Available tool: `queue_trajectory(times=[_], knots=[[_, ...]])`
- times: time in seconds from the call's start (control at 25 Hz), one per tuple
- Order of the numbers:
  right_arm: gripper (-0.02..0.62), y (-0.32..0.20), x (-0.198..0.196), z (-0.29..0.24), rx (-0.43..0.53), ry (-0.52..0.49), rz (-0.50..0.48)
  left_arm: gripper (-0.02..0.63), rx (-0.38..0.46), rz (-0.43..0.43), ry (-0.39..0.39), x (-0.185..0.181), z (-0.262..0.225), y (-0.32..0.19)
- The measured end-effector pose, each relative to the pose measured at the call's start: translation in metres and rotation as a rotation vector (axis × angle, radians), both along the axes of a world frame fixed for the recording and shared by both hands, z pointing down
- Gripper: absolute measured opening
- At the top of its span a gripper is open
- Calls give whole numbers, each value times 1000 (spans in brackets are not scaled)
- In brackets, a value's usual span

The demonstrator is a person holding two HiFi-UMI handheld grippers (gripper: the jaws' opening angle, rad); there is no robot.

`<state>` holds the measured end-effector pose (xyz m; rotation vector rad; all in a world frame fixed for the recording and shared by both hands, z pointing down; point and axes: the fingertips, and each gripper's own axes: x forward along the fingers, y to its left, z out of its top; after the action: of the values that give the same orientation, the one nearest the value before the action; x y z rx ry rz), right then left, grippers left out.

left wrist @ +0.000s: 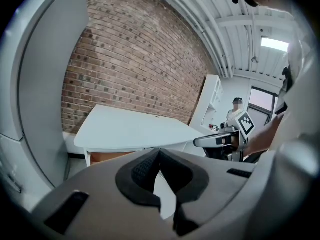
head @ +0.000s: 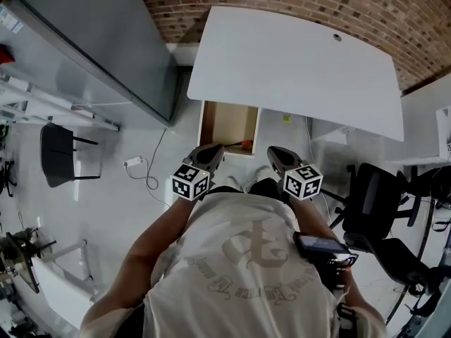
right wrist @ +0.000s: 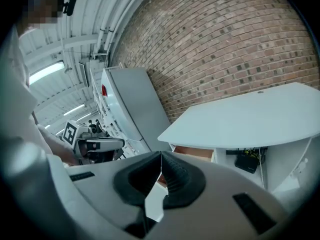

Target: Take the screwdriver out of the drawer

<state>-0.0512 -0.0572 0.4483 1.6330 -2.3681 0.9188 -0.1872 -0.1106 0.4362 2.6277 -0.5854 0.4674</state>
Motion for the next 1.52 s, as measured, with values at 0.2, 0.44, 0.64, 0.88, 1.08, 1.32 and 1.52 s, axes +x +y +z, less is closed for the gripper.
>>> queue_trajectory(times=[0.2, 0.44, 0.64, 0.88, 1.08, 1.32, 1.52], knots=[[23, -11, -13, 6, -5, -1, -76, 21, -23, -26, -42, -7, 11, -7], [23, -27, -6, 19, -28, -22, -71, 21, -64, -16, -70, -1, 26, -11], [23, -33, -4, 29, -54, -43, -69, 21, -80, 26, -95, 12, 36, -11], [23, -25, 6, 47, -94, -73, -53, 21, -56, 127, -203, 31, 58, -2], [23, -18, 12, 61, -130, -90, -47, 21, -13, 216, -299, 38, 76, 6], [23, -15, 23, 77, -156, -104, -32, 21, -15, 248, -378, 44, 98, 5], [23, -18, 37, 94, -173, -131, -17, 22, -37, 263, -433, 55, 122, 2]])
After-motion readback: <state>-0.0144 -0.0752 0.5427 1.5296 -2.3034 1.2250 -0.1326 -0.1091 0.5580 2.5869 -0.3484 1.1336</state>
